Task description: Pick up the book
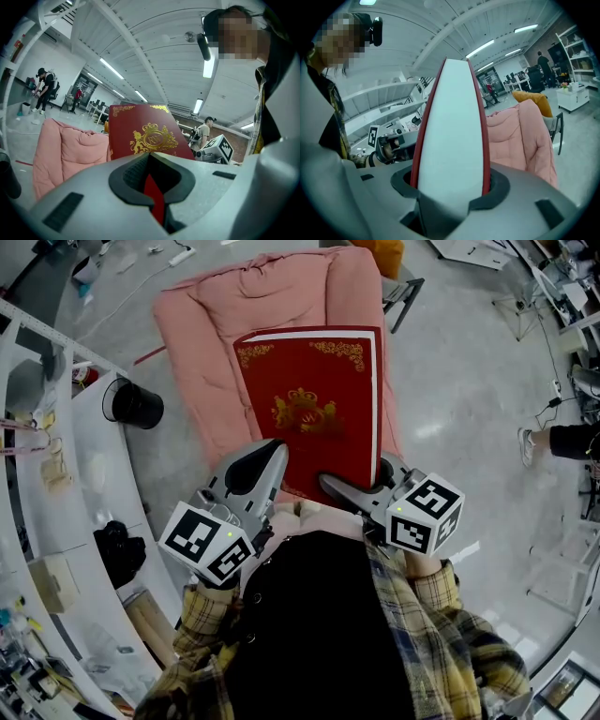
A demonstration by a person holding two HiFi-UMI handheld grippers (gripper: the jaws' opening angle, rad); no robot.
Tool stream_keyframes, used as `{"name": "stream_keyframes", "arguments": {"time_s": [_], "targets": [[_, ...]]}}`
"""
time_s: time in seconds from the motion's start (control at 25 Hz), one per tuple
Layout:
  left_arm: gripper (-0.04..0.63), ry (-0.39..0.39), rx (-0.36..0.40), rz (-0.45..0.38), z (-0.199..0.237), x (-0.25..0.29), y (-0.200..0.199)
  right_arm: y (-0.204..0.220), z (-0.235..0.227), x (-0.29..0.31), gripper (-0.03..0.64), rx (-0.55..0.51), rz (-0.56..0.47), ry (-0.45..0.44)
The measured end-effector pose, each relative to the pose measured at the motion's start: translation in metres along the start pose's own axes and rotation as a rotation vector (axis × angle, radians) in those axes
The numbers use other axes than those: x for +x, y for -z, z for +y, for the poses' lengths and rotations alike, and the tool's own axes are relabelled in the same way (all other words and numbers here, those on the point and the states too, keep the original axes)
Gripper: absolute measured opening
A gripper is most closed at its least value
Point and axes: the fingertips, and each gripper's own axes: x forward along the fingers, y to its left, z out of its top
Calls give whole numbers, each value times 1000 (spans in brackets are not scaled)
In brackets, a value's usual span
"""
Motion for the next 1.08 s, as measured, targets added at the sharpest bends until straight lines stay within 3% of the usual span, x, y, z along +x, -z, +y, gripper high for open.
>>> {"name": "stream_keyframes", "arguments": {"time_s": [0.52, 1.08], "targets": [[5, -10, -8, 5, 5, 1, 2, 2, -2, 1, 258, 4, 3, -3], [5, 128, -16, 29, 10, 9, -13, -4, -8, 2, 258, -12, 6, -6]]}}
